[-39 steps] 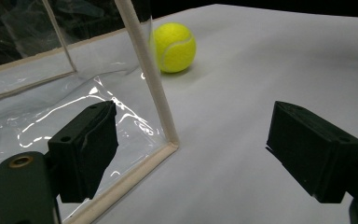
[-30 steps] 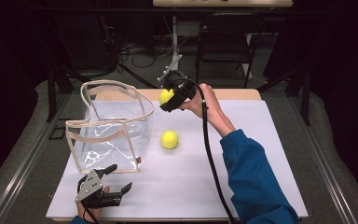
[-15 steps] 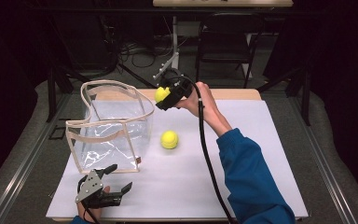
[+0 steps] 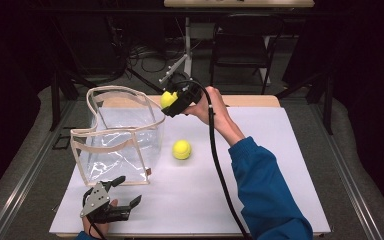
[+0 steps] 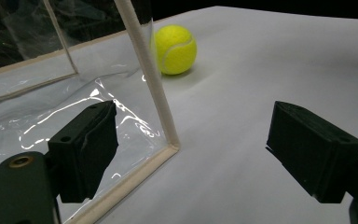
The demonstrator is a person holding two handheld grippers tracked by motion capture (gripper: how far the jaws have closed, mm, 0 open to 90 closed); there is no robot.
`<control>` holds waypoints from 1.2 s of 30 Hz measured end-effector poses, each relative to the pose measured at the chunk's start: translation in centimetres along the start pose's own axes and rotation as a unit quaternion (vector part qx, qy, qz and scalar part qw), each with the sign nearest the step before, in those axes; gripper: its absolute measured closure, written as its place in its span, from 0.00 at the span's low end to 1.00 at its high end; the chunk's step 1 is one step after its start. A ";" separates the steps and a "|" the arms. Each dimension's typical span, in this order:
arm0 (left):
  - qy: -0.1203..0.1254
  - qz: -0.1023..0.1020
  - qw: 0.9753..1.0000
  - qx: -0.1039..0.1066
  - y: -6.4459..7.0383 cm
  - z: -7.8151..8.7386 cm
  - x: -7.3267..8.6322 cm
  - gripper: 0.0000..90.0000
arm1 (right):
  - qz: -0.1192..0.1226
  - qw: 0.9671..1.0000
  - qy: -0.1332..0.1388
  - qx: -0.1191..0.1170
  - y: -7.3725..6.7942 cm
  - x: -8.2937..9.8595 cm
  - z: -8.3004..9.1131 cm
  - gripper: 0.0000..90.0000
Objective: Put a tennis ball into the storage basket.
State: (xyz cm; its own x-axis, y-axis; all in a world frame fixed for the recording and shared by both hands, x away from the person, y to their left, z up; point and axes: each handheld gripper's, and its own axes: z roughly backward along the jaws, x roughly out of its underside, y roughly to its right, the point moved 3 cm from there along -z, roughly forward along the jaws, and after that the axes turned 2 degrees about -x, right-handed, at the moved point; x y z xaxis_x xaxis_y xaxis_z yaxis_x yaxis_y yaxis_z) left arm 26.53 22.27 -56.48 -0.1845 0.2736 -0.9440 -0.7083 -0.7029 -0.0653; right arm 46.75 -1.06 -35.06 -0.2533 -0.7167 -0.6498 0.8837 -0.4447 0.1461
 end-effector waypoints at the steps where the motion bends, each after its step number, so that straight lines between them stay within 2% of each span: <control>1: -0.001 -0.001 1.000 0.001 0.0 0.0 0.0 0.18 | 0.001 1.000 0.000 0.001 0.0 -0.1 0.0 0.29; 17: 0.002 0.000 1.000 0.002 0.1 0.0 0.0 0.18 | 0.007 1.000 0.028 0.001 -1.1 -1.9 0.0 0.29; 36: 0.003 0.001 1.000 0.002 0.0 0.1 0.0 0.18 | 0.011 0.999 0.045 -0.003 -2.0 -3.1 -0.9 0.29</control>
State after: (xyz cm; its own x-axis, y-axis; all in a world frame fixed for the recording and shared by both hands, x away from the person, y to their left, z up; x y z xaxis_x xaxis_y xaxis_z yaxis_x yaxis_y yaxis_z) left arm 26.45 22.32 -56.44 -0.1824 0.2680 -0.9460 -0.7109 -0.7006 -0.0614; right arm 46.12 2.51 -34.01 -0.1972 -0.6759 -0.7101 0.8910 -0.4258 0.1578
